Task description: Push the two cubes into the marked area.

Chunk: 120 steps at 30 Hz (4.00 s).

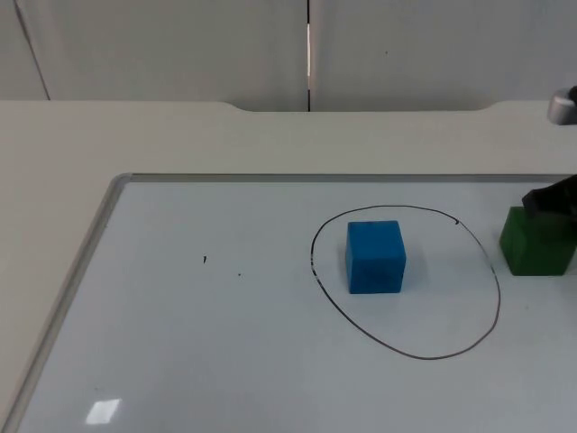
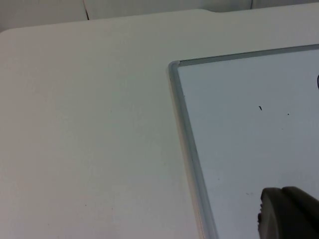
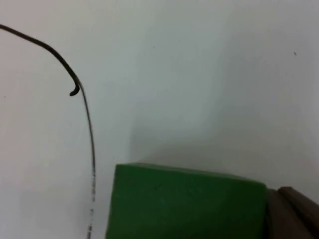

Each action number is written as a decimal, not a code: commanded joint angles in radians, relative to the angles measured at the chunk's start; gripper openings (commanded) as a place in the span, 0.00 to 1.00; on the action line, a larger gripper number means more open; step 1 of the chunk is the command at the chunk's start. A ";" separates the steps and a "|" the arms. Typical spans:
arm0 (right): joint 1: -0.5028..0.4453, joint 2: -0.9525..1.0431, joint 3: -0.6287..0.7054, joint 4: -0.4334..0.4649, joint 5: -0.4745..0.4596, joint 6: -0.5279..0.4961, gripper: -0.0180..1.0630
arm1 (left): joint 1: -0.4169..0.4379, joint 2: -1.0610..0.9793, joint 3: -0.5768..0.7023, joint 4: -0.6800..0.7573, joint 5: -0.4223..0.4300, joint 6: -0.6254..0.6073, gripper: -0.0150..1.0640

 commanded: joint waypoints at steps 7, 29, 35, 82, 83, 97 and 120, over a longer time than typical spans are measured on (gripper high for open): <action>0.039 -0.002 -0.003 0.008 -0.015 0.010 0.02 | 0.003 -0.004 0.004 -0.006 -0.003 -0.002 0.01; 0.110 -0.002 -0.003 0.080 -0.011 0.011 0.02 | 0.003 -0.004 0.004 -0.006 -0.003 -0.002 0.01; 0.158 -0.002 -0.003 0.083 -0.019 0.011 0.02 | 0.003 -0.004 0.004 -0.006 -0.003 -0.002 0.01; 0.237 -0.356 -0.003 -0.010 0.181 0.025 0.02 | 0.003 -0.004 0.004 -0.006 -0.003 -0.002 0.01; 0.237 -0.356 -0.003 -0.010 0.181 0.025 0.02 | 0.003 -0.004 0.004 -0.006 -0.003 -0.002 0.01; 0.237 -0.755 -0.003 -0.010 0.292 -0.005 0.02 | 0.003 -0.004 0.004 -0.006 -0.003 -0.002 0.01; 0.237 -1.181 0.131 -0.002 0.475 -0.052 0.02 | 0.003 -0.004 0.004 -0.006 -0.003 -0.002 0.01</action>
